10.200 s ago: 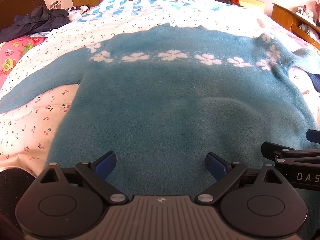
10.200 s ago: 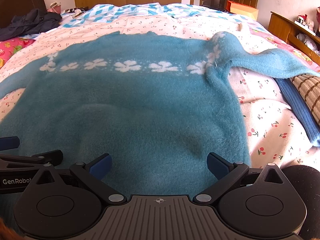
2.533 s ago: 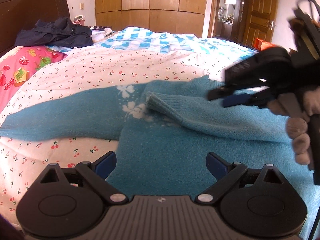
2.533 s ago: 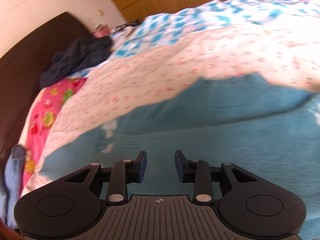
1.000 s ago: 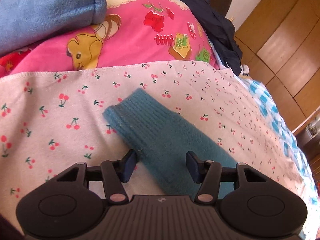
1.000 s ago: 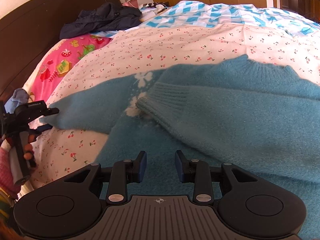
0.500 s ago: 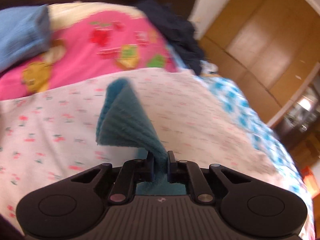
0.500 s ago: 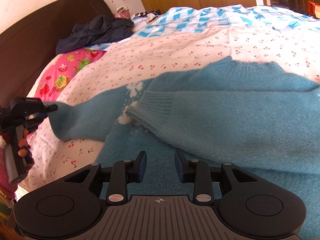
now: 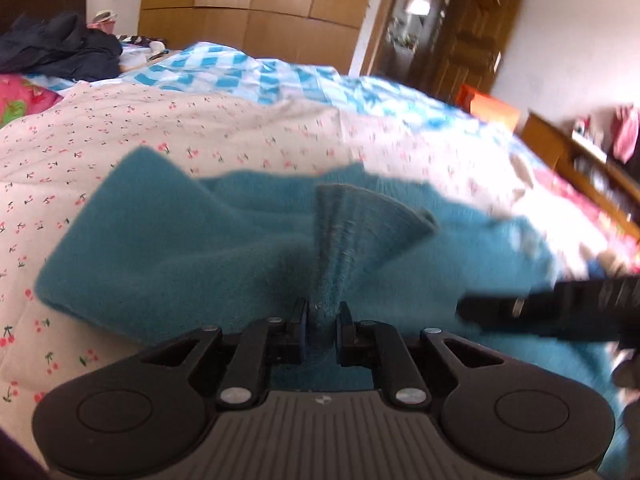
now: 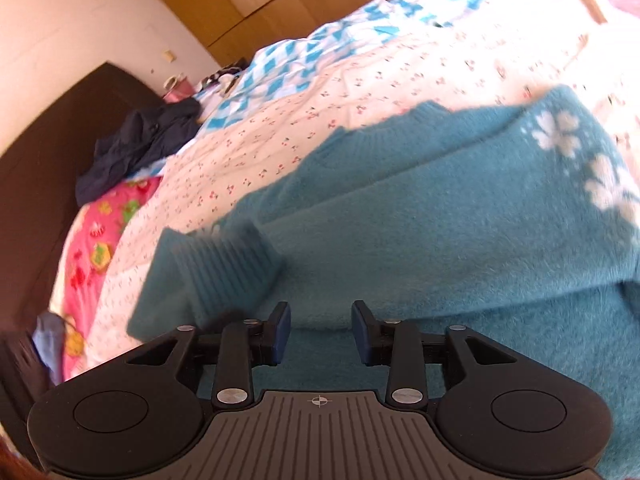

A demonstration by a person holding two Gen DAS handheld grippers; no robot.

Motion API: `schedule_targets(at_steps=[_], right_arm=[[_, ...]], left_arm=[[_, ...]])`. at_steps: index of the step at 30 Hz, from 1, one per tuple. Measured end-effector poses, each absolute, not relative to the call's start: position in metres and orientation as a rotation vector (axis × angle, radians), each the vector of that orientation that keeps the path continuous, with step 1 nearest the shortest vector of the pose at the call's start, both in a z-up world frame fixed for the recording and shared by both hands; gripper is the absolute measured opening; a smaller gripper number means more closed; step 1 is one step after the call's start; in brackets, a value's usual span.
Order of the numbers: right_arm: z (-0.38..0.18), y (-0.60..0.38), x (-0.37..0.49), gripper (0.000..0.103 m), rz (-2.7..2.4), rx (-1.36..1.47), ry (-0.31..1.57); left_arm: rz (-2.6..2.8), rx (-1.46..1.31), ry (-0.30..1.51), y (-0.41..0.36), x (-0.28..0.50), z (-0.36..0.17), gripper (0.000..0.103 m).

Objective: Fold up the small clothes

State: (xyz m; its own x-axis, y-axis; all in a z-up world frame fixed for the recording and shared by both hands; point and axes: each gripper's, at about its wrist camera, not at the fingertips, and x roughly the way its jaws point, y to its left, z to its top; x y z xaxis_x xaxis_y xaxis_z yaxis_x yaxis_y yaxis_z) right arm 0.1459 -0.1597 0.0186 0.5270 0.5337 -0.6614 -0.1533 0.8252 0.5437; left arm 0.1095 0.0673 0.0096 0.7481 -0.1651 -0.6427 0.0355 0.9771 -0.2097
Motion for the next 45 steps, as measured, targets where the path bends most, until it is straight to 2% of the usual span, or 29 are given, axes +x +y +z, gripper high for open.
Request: schedule_targets(at_steps=[7,11,15,20,21,23,24,25,28,31,33,36,41,45], right_arm=[[0.008,-0.162,0.157,0.057,0.5,0.713,0.976],[0.006,-0.161,0.165,0.061,0.519,0.858,1.001],[0.009,-0.147,0.177,0.068,0.511,0.882,1.03],[0.007,-0.117,0.194,0.068,0.449,0.755,1.106],[0.005,-0.112,0.197,0.065,0.437,0.732,1.114],[0.003,-0.108,0.2,0.047,0.403,0.706,1.134],[0.003,-0.107,0.201,0.028,0.389,0.689,1.14],[0.002,-0.106,0.202,0.016,0.387,0.679,1.145],[0.006,-0.11,0.199,0.012,0.411,0.632,1.14],[0.027,-0.111,0.198,0.012,0.455,0.565,1.083],[0.047,-0.115,0.2,0.011,0.483,0.535,1.017],[0.077,-0.13,0.206,0.011,0.501,0.511,0.917],[0.102,-0.175,0.217,0.011,0.427,0.446,0.827],[0.084,-0.211,0.225,0.011,0.304,0.395,0.852]], left_arm=[[-0.114,-0.156,0.701,0.067,0.102,0.006,0.017],[-0.135,-0.096,0.69,0.06,0.097,0.003,0.019],[-0.161,-0.099,0.691,0.058,0.098,0.004,0.021],[-0.188,-0.115,0.699,0.062,0.095,0.004,0.022],[-0.191,-0.11,0.701,0.061,0.095,0.004,0.022],[-0.197,-0.097,0.701,0.06,0.093,0.004,0.022],[-0.199,-0.093,0.702,0.06,0.093,0.004,0.023],[-0.2,-0.092,0.705,0.06,0.092,0.005,0.023],[-0.215,-0.124,0.707,0.064,0.092,0.01,0.026],[-0.232,-0.211,0.668,0.076,0.085,0.022,0.036],[-0.214,-0.265,0.615,0.087,0.076,0.033,0.045],[-0.18,-0.316,0.564,0.099,0.062,0.046,0.051],[-0.121,-0.296,0.531,0.106,0.065,0.054,0.052],[-0.094,-0.272,0.541,0.107,0.091,0.05,0.053]])
